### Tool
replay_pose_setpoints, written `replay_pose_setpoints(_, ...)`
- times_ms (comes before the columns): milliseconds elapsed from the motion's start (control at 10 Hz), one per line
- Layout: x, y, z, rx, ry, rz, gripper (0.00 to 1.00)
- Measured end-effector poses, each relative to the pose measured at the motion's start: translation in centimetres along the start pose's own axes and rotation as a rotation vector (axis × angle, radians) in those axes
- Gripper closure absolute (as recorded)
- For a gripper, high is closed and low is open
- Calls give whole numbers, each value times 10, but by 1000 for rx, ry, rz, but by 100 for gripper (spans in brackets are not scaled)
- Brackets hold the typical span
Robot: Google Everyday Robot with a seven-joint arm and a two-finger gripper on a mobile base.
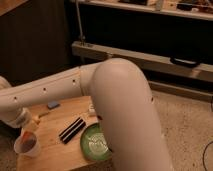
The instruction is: Place the pepper in the ceramic cup
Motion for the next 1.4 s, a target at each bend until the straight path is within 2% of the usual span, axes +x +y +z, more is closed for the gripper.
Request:
replay_pose_setpoints(200, 5, -1, -3, -14, -7, -10, 80)
replay_pose_setpoints(300, 6, -1, -4, -19, -8, -12, 76)
replay_pose_setpoints(600, 12, -1, -6, -30, -12, -16, 49)
replay_pose_setpoints(800, 15, -1, -6, -29, -19, -23, 26)
replay_pose_setpoints(900, 17, -1, -7, -29, -22, -27, 21)
replay_pose_setpoints(1400, 23, 1, -9, -30, -32, -39, 20)
